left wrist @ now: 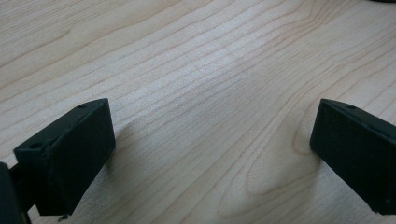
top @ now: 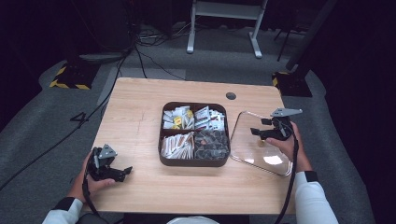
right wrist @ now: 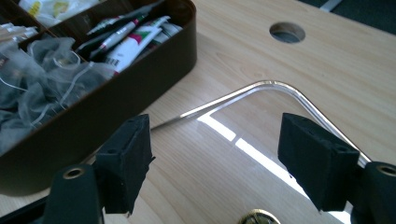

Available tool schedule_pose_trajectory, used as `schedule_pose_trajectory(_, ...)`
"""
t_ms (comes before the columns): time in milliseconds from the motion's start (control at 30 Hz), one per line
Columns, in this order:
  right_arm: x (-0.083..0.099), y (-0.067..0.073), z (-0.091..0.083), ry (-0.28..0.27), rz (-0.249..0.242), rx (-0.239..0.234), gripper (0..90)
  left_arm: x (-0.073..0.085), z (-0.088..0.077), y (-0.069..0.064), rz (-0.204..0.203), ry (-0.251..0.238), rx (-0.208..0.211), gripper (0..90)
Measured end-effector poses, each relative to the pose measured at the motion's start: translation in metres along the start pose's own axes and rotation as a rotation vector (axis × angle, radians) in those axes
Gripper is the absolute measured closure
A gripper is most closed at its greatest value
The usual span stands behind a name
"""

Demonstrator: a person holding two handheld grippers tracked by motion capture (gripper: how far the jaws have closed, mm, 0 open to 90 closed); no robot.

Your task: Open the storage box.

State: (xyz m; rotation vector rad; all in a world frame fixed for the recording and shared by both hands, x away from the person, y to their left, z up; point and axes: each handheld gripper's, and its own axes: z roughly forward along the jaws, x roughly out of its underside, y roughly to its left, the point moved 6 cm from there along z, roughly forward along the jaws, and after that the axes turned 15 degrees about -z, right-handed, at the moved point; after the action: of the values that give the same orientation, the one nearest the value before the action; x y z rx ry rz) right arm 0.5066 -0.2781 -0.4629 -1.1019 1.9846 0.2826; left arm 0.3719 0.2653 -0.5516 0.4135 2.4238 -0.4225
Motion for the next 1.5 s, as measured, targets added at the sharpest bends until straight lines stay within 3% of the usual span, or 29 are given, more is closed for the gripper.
schedule_pose_trajectory(533,-0.064,0.021,0.022,-0.051,-0.071,-0.041,29.5,0.001,-0.001,0.0,0.002,0.001,-0.003,0.4)
schedule_pose_trajectory(1033,-0.098,0.04,0.058,-0.034,-0.113,-0.081,31.6,0.001,-0.001,0.0,0.002,0.003,-0.004,0.5)
schedule_pose_trajectory(1500,-0.12,0.061,0.102,0.014,-0.138,-0.135,34.5,0.001,-0.001,0.0,0.0,0.002,-0.005,0.5)
